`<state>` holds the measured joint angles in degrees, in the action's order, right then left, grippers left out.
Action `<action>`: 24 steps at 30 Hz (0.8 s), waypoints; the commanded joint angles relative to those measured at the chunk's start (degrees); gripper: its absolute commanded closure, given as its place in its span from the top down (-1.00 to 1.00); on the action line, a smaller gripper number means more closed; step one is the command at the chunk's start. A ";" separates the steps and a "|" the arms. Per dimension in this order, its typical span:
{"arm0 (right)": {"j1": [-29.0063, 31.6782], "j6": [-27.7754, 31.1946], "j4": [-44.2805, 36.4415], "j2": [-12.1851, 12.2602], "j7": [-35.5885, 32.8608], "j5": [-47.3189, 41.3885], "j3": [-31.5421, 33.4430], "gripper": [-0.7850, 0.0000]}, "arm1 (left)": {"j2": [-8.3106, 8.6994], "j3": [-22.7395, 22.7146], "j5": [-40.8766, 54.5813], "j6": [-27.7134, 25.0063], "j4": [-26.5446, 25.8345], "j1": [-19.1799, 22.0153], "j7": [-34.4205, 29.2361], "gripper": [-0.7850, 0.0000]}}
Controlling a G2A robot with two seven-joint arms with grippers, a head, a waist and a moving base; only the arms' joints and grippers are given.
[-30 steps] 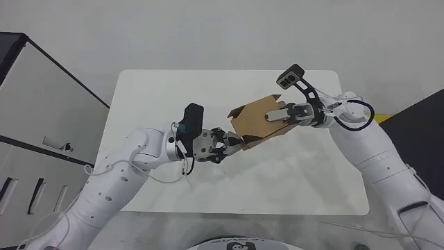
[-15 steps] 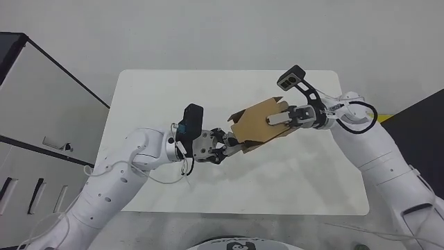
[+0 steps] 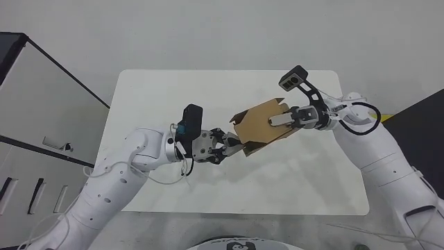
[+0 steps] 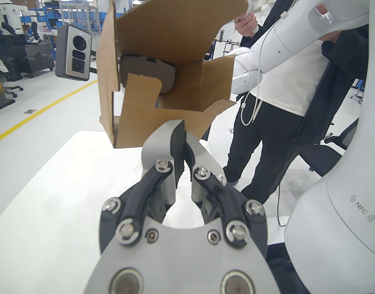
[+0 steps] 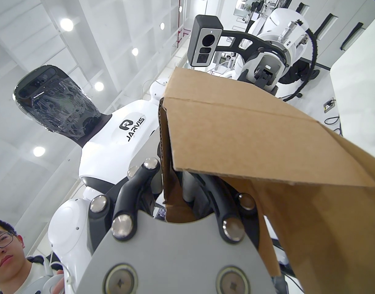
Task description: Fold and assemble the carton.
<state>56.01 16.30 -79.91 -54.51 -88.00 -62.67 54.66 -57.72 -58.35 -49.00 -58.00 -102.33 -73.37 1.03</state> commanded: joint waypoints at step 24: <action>1.61 0.01 0.60 0.51 0.00 1.35 4.24 -1.00 | 0.11 -0.18 0.56 0.01 -0.18 0.05 -0.73 -1.00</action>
<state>57.50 16.31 -79.69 -53.94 -88.00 -61.49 58.27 -57.59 -58.38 -48.35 -58.00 -102.55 -73.32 0.26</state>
